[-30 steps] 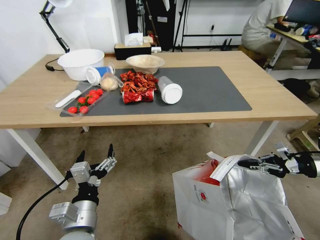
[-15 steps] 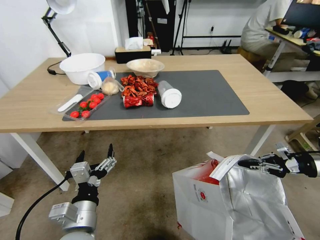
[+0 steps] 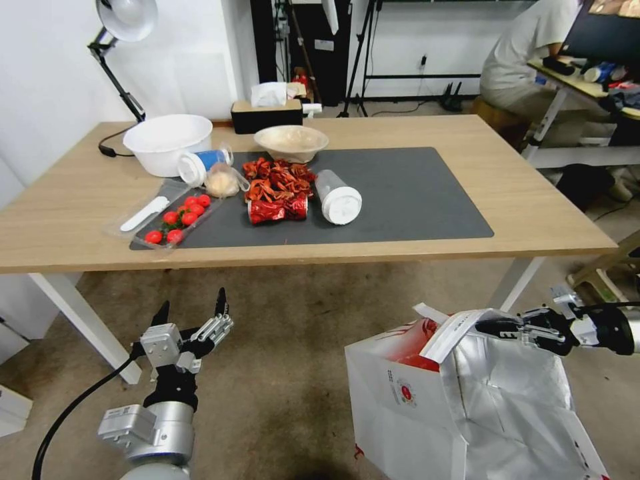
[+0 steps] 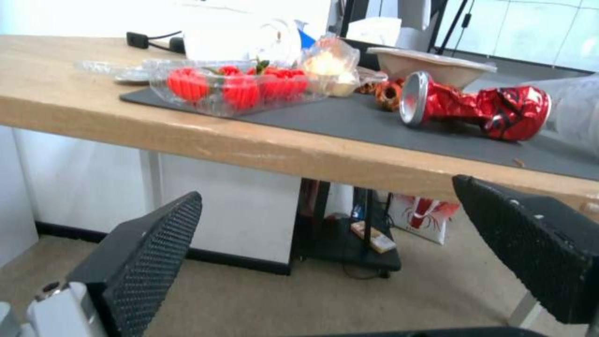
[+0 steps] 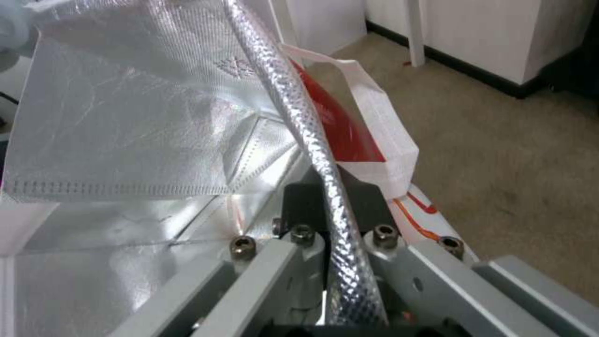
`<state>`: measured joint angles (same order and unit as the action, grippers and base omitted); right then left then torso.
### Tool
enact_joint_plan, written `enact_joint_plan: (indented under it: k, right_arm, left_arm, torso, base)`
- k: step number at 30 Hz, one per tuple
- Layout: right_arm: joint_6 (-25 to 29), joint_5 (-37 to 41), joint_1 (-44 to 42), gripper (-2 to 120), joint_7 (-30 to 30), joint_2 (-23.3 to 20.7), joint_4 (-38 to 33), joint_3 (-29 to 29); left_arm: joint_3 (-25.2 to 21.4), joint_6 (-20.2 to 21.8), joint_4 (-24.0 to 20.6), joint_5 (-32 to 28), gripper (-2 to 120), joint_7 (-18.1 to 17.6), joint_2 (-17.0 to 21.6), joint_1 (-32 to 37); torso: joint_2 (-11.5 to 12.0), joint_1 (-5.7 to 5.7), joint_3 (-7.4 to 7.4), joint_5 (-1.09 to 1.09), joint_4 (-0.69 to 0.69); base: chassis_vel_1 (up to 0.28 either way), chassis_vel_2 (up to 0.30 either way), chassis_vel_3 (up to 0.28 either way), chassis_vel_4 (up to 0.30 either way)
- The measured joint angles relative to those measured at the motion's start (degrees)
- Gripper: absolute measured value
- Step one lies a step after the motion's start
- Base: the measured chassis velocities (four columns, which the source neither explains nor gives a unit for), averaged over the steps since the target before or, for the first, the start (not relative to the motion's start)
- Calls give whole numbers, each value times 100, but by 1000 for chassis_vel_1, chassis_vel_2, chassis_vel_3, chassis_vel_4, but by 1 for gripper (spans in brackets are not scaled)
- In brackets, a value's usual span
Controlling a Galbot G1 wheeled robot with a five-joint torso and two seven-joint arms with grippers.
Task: Pick up the food delivery bag from the floor and place it on the table.
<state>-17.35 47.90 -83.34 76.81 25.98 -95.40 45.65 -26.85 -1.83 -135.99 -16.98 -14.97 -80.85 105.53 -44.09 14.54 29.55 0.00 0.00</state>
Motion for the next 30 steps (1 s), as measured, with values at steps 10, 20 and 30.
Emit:
enact_joint_plan:
  k: [10, 20, 30]
  right_arm:
    - [0, 0, 11, 0, -3, -7, -1, -4]
    - [3, 0, 28, 0, -6, -17, 23, -22]
    - [5, 2, 25, 0, -7, -34, 28, -23]
  left_arm:
    - [2, -5, 10, 10, 100, -5, -17, -7]
    - [6, -7, 37, 9, 100, -23, -16, -24]
    - [6, -19, 62, -15, 100, -94, -18, -33]
  torso:
    - [-295, 124, 174, 0, 0]
    - [-536, 227, 313, 0, 0]
    - [-757, 319, 440, 0, 0]
  base:
    - [0, 0, 0, 0]
    - [0, 0, 0, 0]
    - [0, 0, 0, 0]
